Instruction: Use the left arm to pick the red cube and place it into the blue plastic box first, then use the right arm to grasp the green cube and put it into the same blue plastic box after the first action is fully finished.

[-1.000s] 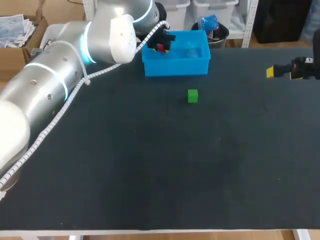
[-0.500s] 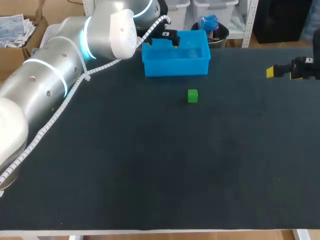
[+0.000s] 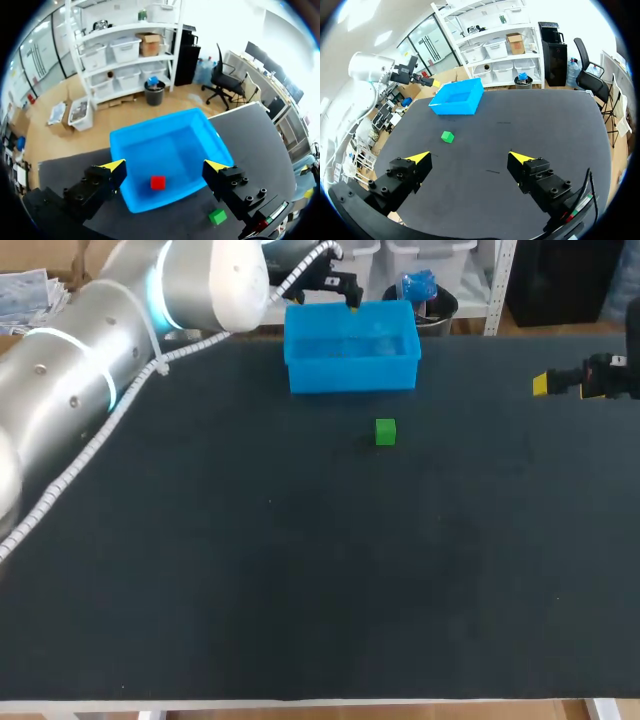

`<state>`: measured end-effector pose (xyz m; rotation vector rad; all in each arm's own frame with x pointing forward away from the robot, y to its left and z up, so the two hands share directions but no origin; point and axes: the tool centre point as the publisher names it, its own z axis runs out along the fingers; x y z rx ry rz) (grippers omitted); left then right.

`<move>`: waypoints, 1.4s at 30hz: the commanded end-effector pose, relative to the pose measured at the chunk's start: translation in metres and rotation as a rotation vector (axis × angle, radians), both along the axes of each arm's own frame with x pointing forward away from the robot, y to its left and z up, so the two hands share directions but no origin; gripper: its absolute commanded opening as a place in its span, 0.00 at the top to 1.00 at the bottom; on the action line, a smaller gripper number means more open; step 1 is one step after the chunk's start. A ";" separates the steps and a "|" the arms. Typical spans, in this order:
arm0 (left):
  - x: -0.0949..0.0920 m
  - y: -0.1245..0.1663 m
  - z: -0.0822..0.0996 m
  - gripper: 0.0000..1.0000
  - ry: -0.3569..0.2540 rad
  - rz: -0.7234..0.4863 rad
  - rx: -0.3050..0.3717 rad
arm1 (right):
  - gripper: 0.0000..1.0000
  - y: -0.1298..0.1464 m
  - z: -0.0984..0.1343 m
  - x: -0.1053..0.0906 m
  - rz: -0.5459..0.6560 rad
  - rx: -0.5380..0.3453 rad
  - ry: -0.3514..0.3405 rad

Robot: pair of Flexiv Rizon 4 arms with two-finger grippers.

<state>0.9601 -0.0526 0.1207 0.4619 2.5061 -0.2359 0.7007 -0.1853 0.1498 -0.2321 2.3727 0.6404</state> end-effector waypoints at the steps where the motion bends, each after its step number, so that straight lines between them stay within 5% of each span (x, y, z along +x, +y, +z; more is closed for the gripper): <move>1: -0.054 0.021 0.020 0.00 -0.056 0.002 -0.018 | 0.00 -0.001 0.000 0.000 0.002 0.001 0.000; 24: -0.219 0.102 0.028 0.00 -0.123 -0.096 -0.069 | 0.00 -0.001 0.000 0.000 0.002 0.001 0.000; 42: -0.290 0.135 0.006 0.00 -0.160 -0.220 -0.059 | 0.00 -0.001 0.000 0.000 0.002 0.001 0.000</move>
